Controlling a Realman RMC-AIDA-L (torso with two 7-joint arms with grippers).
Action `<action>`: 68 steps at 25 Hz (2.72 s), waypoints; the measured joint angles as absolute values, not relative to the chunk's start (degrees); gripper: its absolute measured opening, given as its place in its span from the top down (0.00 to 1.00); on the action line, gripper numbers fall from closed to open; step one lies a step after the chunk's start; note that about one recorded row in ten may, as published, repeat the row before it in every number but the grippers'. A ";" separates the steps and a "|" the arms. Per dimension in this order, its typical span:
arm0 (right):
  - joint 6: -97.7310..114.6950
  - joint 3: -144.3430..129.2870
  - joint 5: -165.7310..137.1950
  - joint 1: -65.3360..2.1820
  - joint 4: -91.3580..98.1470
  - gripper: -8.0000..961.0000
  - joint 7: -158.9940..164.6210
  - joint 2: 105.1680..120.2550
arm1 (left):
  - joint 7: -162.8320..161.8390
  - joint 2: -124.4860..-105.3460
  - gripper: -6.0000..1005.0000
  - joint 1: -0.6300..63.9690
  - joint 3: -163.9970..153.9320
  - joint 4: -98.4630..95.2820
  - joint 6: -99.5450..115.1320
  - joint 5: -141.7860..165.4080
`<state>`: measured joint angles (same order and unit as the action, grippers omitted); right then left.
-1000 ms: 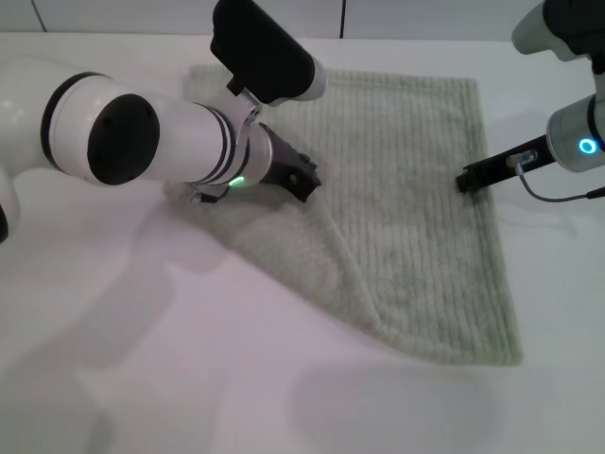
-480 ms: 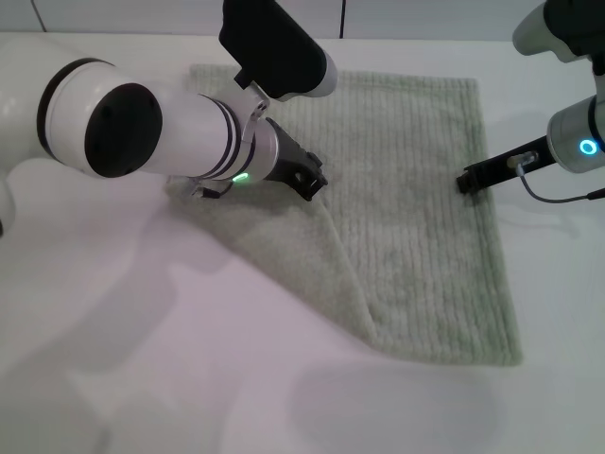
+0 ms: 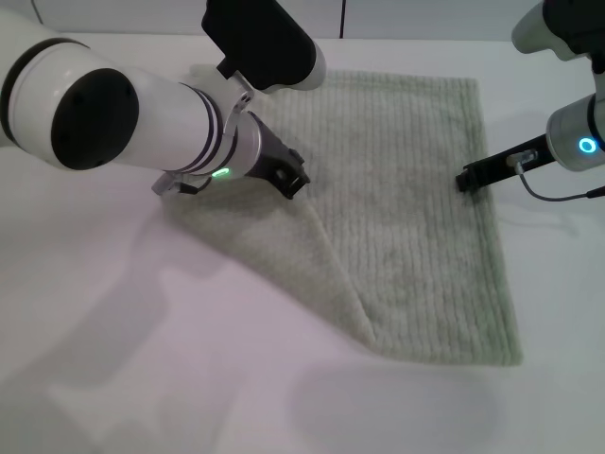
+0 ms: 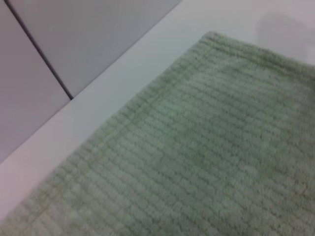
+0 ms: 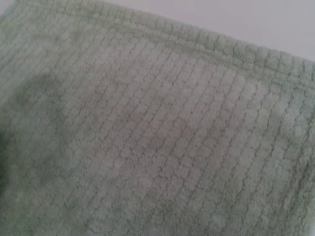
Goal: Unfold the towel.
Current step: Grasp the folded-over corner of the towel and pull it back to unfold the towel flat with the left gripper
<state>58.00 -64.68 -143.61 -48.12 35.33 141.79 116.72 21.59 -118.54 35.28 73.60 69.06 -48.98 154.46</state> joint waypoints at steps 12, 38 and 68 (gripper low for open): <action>58.00 -64.69 -143.61 -48.17 35.33 0.99 141.88 116.72 | 18.37 -118.48 0.99 33.20 73.66 78.19 -60.05 160.17; 57.90 -64.69 -143.61 -48.16 35.11 0.99 141.81 116.72 | 14.73 -118.34 0.99 31.87 73.85 83.50 -76.45 165.48; 57.83 -64.69 -143.61 -48.16 35.13 0.99 141.72 116.72 | 11.45 -118.10 0.99 32.57 74.48 86.46 -91.14 165.58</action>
